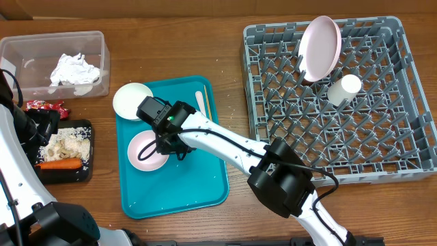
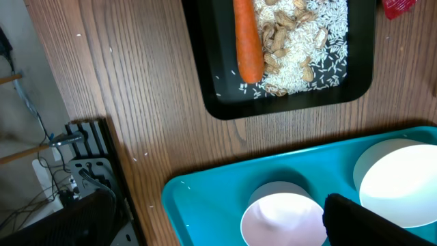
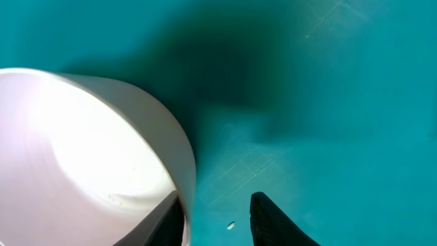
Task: Sort waste into correct bins and load items into the dishwasher rack
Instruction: 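Grasp the pink bowl's rim with the right gripper, then lift the pink bowl and carry it right into the rack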
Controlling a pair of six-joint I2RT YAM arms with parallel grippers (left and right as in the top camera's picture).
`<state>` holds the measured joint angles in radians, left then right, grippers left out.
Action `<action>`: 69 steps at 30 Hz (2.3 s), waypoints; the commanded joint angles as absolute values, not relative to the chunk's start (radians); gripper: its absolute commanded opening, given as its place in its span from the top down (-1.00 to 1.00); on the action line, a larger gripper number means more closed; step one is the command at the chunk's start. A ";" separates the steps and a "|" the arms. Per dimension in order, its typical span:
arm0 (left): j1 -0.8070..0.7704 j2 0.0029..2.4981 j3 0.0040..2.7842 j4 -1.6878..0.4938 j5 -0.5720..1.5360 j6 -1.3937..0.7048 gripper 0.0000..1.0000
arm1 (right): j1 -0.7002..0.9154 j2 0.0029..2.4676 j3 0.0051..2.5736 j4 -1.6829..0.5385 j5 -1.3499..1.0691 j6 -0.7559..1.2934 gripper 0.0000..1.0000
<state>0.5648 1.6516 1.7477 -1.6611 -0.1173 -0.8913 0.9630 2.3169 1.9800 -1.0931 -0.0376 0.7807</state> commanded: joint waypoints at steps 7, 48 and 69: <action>0.569 1.655 1.754 -1.663 -0.138 -0.894 -0.99 | 0.966 2.312 2.002 -1.096 -0.065 0.778 0.33; 0.569 1.655 1.754 -1.663 -0.138 -0.894 -1.00 | 0.854 1.901 2.011 -1.480 0.249 0.734 0.92; 0.569 1.655 1.754 -1.663 -0.138 -0.894 -1.00 | 0.334 1.715 1.975 -1.694 0.654 0.681 0.92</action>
<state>0.5648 1.6516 1.7473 -1.6611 -0.1177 -0.8913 0.3843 1.7531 1.9911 -1.6951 0.5117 0.7021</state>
